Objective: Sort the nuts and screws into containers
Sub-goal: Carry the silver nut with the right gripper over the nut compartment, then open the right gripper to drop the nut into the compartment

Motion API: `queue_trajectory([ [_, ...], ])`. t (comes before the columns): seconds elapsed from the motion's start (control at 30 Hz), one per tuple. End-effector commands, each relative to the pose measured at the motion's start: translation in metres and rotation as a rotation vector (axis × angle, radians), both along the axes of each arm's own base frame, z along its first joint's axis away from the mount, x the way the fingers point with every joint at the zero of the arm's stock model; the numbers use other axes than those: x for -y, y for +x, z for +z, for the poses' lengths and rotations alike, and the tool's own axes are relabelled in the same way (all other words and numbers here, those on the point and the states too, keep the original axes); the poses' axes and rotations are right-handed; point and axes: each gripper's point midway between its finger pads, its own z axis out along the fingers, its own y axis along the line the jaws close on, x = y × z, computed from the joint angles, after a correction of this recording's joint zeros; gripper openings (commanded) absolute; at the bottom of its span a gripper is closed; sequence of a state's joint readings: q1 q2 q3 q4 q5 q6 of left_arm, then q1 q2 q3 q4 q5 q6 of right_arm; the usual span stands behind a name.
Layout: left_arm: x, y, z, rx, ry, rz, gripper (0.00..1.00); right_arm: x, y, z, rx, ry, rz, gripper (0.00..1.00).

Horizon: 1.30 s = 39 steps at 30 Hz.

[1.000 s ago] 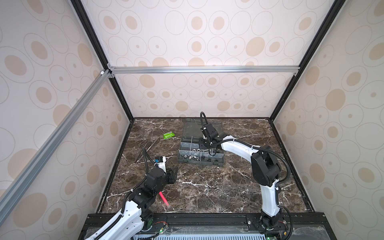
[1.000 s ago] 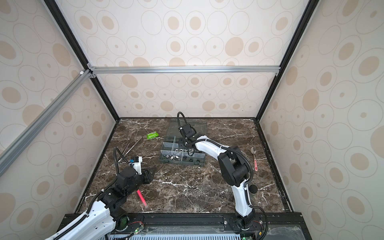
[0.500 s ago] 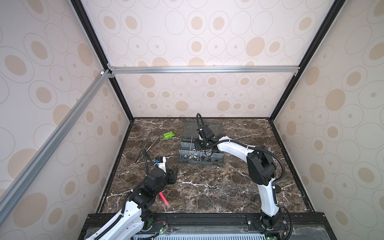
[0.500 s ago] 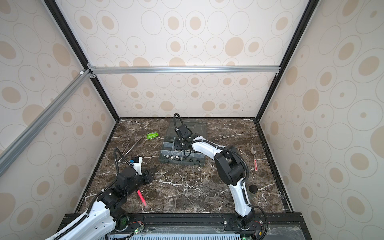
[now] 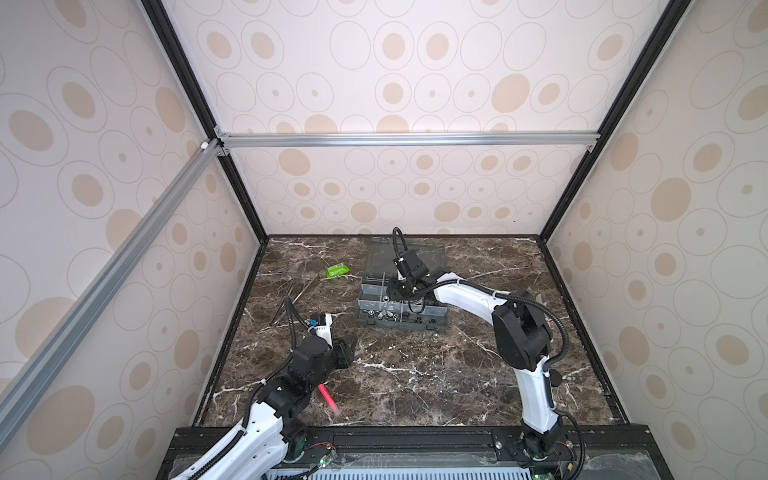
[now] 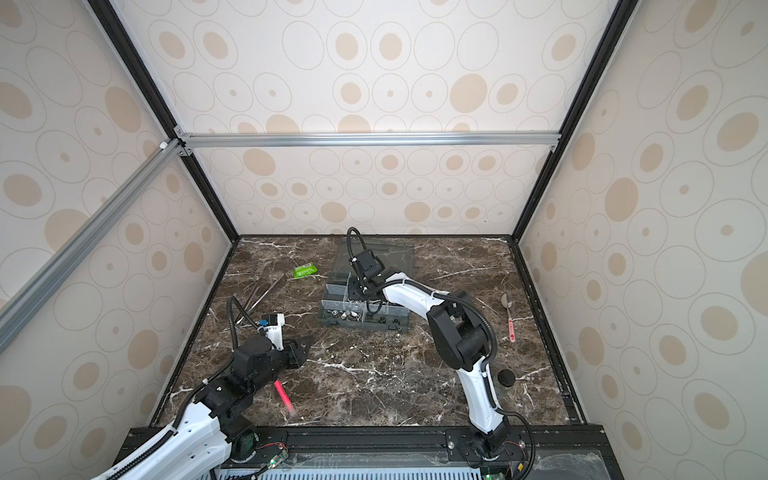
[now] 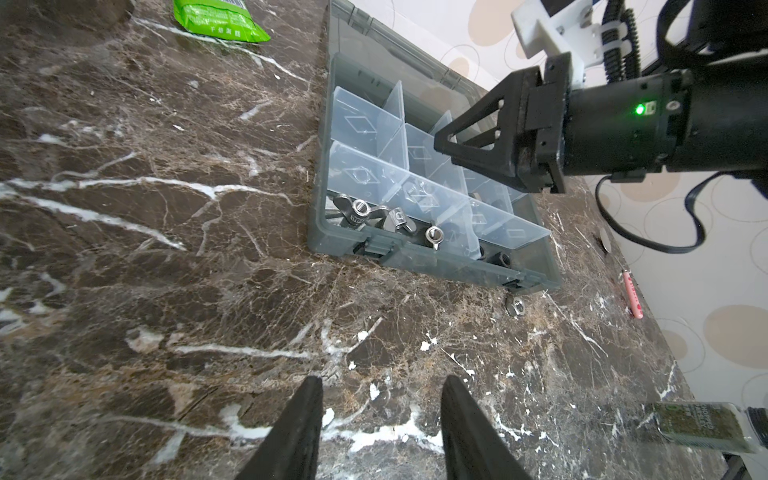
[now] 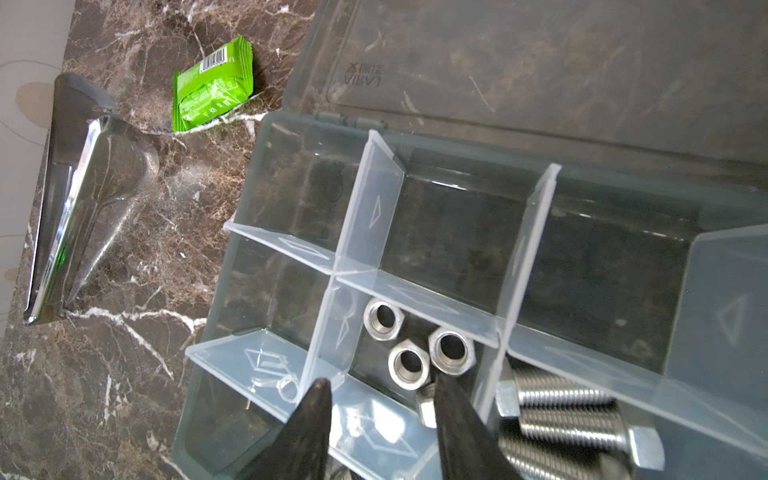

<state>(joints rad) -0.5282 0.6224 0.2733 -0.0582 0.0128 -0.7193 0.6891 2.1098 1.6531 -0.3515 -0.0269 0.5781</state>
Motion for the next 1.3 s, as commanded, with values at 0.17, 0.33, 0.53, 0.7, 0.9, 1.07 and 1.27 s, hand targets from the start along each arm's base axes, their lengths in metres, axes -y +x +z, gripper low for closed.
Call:
queue_trajectory([
  [0.17,-0.001,0.004,0.011,0.026,-0.034,0.020,0.47,0.001,-0.006,0.017,0.024,0.012,0.005,0.45],
  [0.33,-0.001,0.004,0.013,0.029,-0.033,0.019,0.47,0.004,-0.006,0.024,0.036,0.009,0.002,0.46],
  [0.53,-0.001,0.006,0.016,0.033,-0.029,0.020,0.47,0.007,-0.011,0.038,0.052,0.019,0.012,0.46],
  [0.7,0.001,0.008,0.018,0.027,-0.001,0.005,0.46,0.021,-0.022,0.054,0.084,0.007,0.008,0.46],
  [0.9,0.007,0.013,0.022,0.029,0.020,-0.018,0.45,0.057,-0.043,0.064,0.121,-0.054,-0.019,0.47],
  [1.07,0.012,0.017,0.023,0.024,0.021,-0.036,0.45,0.091,-0.061,0.071,0.149,-0.151,-0.036,0.48],
  [1.27,0.020,0.024,0.033,0.049,0.003,-0.053,0.45,0.132,-0.086,0.072,0.169,-0.201,-0.104,0.48],
])
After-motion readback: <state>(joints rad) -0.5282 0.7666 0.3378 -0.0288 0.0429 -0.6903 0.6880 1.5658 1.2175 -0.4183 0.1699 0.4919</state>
